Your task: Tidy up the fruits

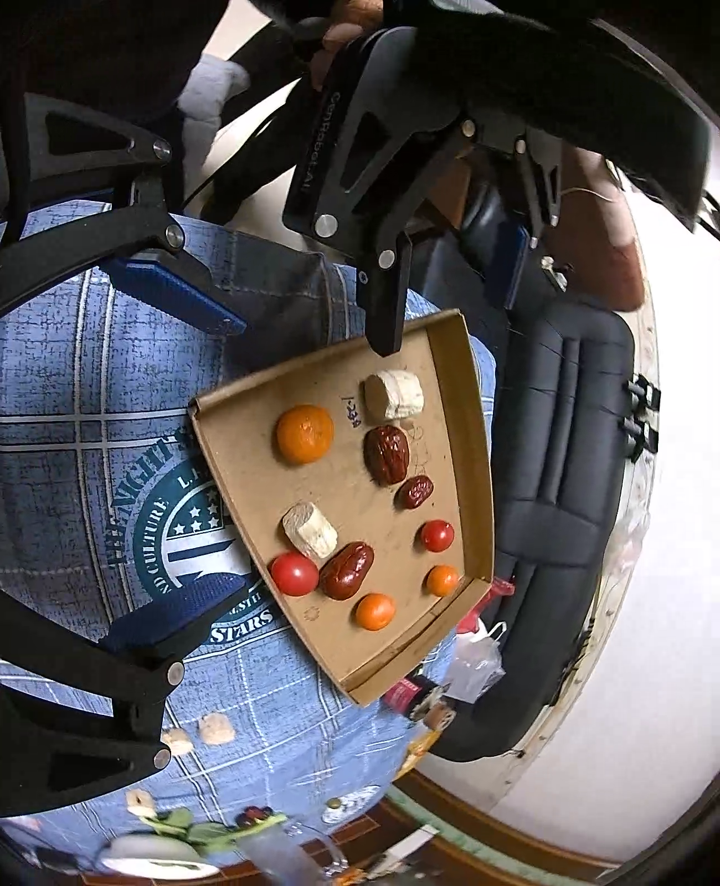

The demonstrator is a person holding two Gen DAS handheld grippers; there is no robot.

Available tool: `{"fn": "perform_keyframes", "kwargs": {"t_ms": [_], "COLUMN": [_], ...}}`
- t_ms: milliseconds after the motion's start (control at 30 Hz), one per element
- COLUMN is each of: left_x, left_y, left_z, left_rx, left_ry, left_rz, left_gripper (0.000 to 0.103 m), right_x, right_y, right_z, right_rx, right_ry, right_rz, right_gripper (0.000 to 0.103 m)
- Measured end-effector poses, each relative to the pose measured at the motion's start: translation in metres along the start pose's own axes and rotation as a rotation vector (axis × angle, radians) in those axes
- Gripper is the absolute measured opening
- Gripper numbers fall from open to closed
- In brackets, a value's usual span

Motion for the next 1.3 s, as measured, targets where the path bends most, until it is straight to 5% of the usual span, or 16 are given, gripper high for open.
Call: {"fn": "perform_keyframes", "kwargs": {"t_ms": [767,1300], "left_x": [-0.009,-0.01], "left_y": [-0.041,-0.043], "left_z": [-0.006,-0.009], "left_rx": [0.03,0.031], "left_ry": [-0.048,-0.055], "left_rz": [0.124,0.13], "left_gripper": [0.085,0.085], "right_x": [-0.016,-0.02], "right_y": [-0.008,-0.004], "right_z": [-0.004,-0.005], "right_rx": [0.038,0.033], "right_ry": [-0.049,-0.054], "right_rz": [0.018,0.013], "right_gripper": [0.089,0.089]}}
Point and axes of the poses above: each gripper's, at about its wrist camera, not at the fingertips, and y roughly the way its jaws point, z to its right, x to its underside, the point moved 3 cm from there along y, roughly the way its jaws point, and after that the axes turned 15 degrees about -y, right-handed, at the moved point
